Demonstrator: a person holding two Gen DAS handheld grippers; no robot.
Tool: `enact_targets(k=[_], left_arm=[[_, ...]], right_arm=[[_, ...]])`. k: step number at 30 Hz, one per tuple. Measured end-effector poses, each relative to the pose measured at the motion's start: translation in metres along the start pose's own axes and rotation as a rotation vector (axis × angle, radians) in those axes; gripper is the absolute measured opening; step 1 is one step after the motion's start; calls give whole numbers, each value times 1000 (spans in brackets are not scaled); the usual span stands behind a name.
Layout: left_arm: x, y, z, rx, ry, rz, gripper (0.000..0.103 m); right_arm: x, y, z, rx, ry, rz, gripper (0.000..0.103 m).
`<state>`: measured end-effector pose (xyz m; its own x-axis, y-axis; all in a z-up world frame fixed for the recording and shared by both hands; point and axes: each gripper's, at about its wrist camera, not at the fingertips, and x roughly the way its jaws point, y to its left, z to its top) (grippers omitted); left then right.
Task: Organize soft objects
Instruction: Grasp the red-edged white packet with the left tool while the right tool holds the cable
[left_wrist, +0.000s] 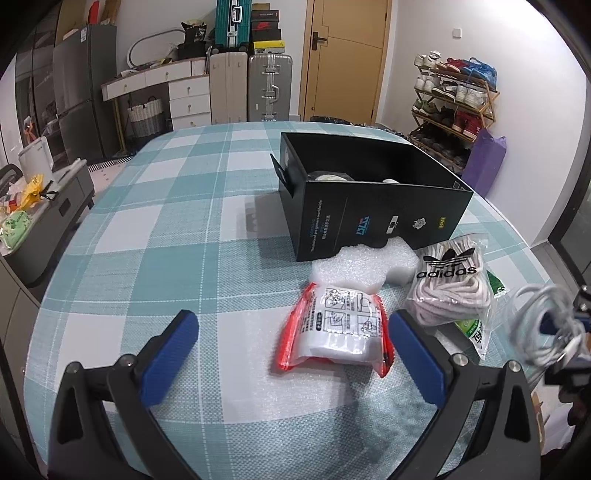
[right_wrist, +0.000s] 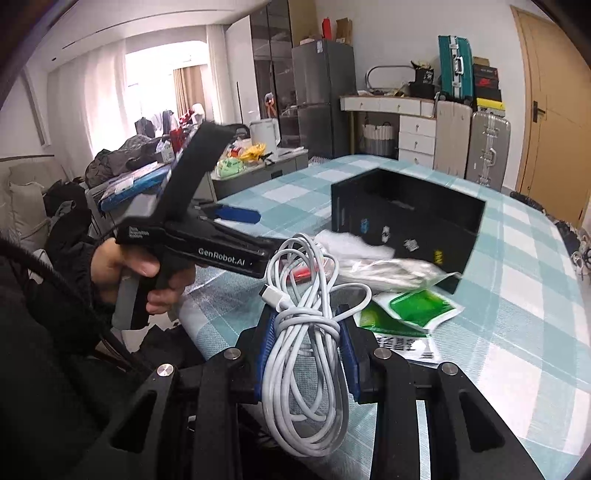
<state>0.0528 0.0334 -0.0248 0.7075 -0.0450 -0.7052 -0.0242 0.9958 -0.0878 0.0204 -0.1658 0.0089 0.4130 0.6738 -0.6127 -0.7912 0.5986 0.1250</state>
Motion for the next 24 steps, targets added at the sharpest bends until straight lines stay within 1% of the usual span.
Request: enact_targets(k=[5, 10, 13, 15, 16, 18, 19, 21, 24], left_arm=[[5, -9, 0, 34, 13, -5, 103], [11, -21, 0, 88, 31, -4, 103], [15, -28, -2, 117, 49, -3, 100], [16, -30, -3, 125, 57, -3, 87], [18, -30, -4, 127, 67, -4, 84], [20, -30, -5, 129, 77, -9, 68], [19, -30, -6, 132, 76, -19, 66], [15, -31, -6, 143, 61, -26, 57], [9, -30, -6, 141, 55, -52, 52]], right_arm=[[-20, -6, 2, 12, -43, -27, 32], [-24, -10, 6, 24, -54, -47, 32], [-23, -14, 9, 42, -57, -62, 32], [-21, -18, 10, 61, -60, -74, 32], [-20, -19, 11, 67, -60, -81, 32], [-18, -22, 14, 76, -60, -93, 32], [-17, -22, 16, 78, -61, -97, 32], [-13, -23, 19, 81, -64, -101, 32], [-11, -24, 21, 85, -66, -109, 32]])
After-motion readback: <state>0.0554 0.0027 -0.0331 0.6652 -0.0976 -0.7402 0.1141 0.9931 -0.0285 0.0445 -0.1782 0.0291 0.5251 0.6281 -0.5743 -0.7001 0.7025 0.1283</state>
